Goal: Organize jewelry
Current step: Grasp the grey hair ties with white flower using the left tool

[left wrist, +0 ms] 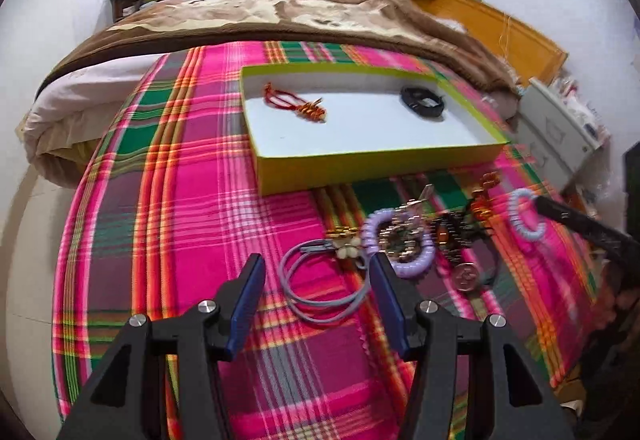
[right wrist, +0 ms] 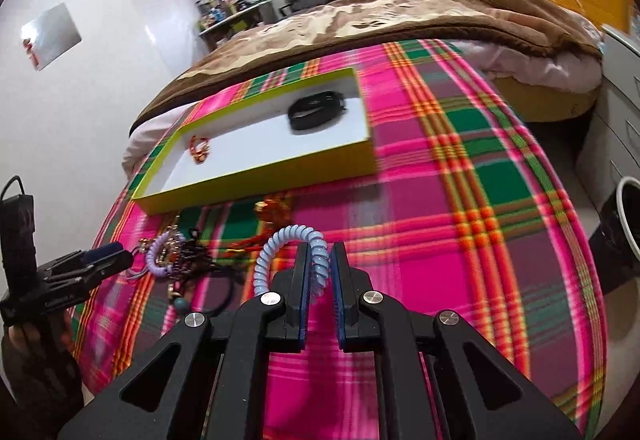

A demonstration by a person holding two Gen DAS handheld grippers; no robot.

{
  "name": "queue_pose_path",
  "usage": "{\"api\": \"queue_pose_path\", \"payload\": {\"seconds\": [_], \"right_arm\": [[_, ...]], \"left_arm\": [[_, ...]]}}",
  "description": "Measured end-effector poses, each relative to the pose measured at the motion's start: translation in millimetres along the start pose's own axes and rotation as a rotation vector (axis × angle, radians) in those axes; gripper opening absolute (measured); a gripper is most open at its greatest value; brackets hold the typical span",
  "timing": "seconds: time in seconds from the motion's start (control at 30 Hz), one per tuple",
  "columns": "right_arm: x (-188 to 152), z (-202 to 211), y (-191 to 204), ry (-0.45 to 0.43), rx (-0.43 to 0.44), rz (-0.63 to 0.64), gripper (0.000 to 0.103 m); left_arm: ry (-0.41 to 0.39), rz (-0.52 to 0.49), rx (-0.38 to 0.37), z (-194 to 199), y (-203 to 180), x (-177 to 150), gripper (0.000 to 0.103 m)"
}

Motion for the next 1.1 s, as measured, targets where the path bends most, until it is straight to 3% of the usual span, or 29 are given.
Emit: {"api": "queue_pose_path", "payload": {"seconds": [0.13,0.57,0.73,0.93,1.1], "right_arm": [[1,2,-7,-0.004,-0.008,-0.012,0.01],[-1,-6,-6,0.015,-0.002,-0.017,0.01],[-1,-7,-7,0.016,0.001,-0.023,0.01],[-1,-8,-7,0.018,0.0,-0.024,0.01],[-1,-7,-8,0.016,0.0,-0.027,0.01]], "left_arm": [[0.027,-0.07,0.09,-6,1,0,0.056],[0.044,-0.167,0.023,-23,-16,15,0.056],[0.035,-0.148,0.008,-24,-16,15,0.055],[0.017,-0.145,-0.033,-23,-23,17,0.03],[0.01,-0.132,-0.039,-23,-25,19,0.022]]}}
Point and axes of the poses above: each gripper's, at about its wrist camera, not at the fingertips, and z roughly against the way its jaws point, y to its left, x to its top, the point moved 9 cm from there along -z, roughly the way its jaws point, and after that the axes turned 11 degrees about -z, right-handed, at the moved point
